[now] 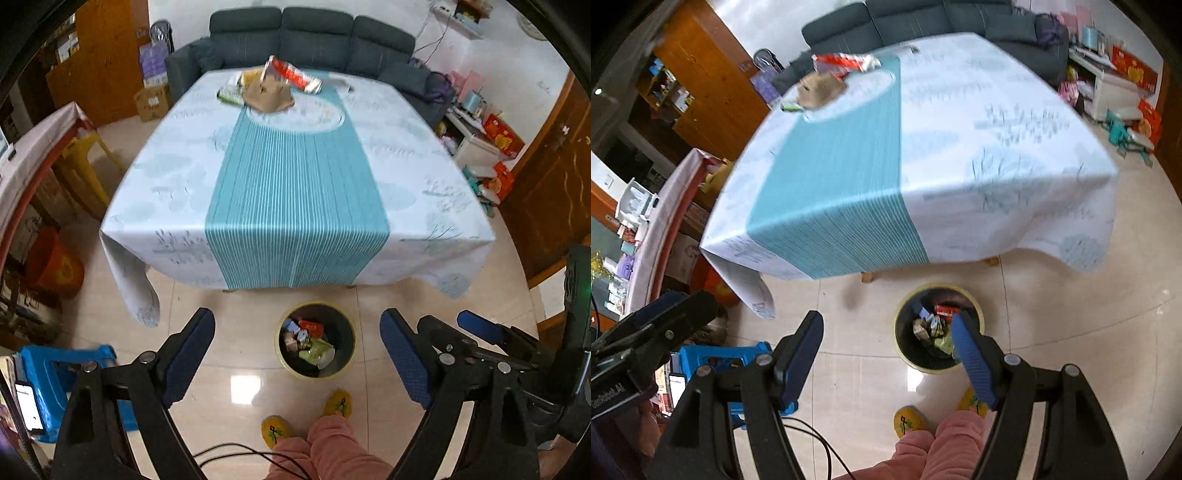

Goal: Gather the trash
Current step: 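Raise both tools back toward the table, then grasp the tan egg-carton piece with the left tool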

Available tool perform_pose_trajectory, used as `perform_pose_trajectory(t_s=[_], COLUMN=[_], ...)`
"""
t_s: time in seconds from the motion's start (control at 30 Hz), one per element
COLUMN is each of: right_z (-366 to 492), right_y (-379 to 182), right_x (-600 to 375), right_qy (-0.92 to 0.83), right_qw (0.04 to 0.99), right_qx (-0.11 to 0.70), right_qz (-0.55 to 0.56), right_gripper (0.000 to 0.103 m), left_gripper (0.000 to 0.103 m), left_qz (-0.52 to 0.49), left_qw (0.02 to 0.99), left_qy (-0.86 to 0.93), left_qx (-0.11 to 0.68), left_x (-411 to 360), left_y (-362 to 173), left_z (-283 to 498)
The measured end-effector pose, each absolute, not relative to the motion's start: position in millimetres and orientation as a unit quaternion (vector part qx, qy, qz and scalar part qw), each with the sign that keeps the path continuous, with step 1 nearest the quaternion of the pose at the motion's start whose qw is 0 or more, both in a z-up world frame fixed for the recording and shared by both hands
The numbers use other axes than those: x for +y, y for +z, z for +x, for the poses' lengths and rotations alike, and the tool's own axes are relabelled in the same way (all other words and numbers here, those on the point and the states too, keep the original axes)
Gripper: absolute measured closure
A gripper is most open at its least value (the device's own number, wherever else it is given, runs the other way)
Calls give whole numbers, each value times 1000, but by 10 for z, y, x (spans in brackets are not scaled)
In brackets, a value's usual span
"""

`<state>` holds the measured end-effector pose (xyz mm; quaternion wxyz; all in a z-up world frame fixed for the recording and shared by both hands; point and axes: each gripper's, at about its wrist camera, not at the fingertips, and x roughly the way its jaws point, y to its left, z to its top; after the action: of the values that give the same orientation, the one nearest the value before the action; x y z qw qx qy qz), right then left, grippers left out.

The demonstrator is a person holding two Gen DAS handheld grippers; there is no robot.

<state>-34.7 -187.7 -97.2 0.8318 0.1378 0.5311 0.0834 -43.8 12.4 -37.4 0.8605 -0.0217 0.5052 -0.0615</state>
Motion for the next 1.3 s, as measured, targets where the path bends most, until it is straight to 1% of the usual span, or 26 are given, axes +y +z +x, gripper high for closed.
perform_pose_trajectory(t_s=[0.37, 0.67, 0.83, 1.07, 1.3], right_z=[-362, 70, 445, 987, 1532], right_y=[-172, 384, 561, 675, 614], right_x=[-1845, -1966, -2041, -2082, -2033], right_qy=[96, 123, 149, 167, 158], right_qw=[872, 899, 902, 904, 901], right_qx=[467, 409, 395, 388, 394], right_qz=[111, 98, 84, 74, 89], right_gripper=[31, 31, 31, 31, 31], left_gripper=[14, 14, 14, 13, 10], left_qz=[3, 10, 11, 9, 29], left_qw=[908, 927, 931, 922, 910], left_qy=[-55, -35, -15, 3, -13], left_qx=[416, 373, 364, 386, 413], left_x=[190, 105, 26, 25, 148], left_y=[574, 1075, 1223, 1304, 1195], left_z=[-489, -94, 242, 756, 1477])
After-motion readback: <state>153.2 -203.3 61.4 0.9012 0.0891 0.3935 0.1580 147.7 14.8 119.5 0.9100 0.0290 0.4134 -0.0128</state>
